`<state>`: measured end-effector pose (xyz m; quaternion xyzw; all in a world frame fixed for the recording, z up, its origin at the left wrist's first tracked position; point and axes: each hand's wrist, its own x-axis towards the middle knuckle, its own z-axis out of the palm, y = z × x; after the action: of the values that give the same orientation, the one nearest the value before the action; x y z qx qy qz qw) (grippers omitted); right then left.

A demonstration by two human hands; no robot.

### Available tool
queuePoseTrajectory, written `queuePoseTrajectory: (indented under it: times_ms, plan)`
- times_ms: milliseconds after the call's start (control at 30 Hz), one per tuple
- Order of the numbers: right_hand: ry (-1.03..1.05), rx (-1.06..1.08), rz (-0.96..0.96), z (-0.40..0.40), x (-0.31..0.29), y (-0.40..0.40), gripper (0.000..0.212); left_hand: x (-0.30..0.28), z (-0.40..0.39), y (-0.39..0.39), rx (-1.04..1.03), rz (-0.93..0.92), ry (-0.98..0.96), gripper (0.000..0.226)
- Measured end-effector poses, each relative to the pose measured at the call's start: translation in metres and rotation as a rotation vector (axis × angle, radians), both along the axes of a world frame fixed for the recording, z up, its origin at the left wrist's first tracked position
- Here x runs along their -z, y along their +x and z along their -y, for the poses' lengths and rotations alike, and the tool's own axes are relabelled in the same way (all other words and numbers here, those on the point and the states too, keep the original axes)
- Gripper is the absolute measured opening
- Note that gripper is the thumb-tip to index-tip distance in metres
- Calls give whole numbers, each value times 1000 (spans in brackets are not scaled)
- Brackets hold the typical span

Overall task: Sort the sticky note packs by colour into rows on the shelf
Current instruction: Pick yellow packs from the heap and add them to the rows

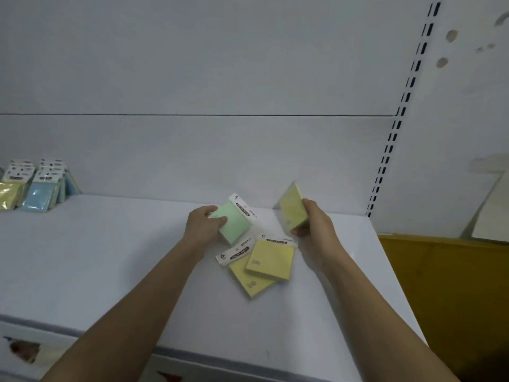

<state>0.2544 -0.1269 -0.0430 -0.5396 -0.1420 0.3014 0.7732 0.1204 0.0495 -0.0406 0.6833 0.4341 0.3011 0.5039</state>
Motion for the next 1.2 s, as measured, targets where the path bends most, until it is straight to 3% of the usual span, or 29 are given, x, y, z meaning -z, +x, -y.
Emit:
queuePoseTrajectory:
  times_ms: [133,333,467,800,1200]
  plan:
    - [164,-130,-236,-2,-15,-18,29,-7,9,-16,4,202,-126,32]
    - [12,-207,-66,-18,-19,-43,34,-16,16,-57,-3,428,-312,33]
    - [51,-262,-47,-26,-27,-63,25,-21,8,-92,-32,507,-354,27]
    - [29,-304,210,-91,-25,-190,16,-22,-28,-249,-116,465,-268,17]
    - [36,-463,287,-178,-45,-380,25,-16,-84,-468,-270,486,-163,31]
